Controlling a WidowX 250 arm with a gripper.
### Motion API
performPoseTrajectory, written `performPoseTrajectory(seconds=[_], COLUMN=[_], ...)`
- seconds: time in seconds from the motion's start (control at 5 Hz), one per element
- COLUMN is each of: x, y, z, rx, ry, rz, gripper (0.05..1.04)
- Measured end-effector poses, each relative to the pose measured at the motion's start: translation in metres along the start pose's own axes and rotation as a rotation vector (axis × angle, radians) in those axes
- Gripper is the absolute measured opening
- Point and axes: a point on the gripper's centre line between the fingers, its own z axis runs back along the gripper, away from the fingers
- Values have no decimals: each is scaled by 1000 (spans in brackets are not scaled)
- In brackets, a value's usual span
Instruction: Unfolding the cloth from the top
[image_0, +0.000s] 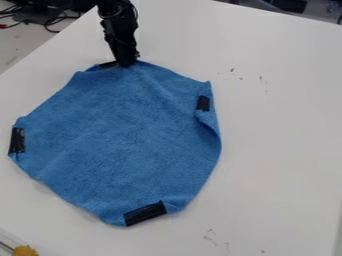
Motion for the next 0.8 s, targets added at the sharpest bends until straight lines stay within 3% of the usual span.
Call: performPoseTrajectory(seconds=[0.2, 0.4, 0.6, 0.8], x=[0, -3, 5, 22], y=[3, 0, -6, -4], z=[2, 6, 11, 41], rx=[60, 107, 134, 189], ry=[-1, 12, 34, -9], rz=[-12, 5, 20, 50], gripper=[799, 993, 999, 1000])
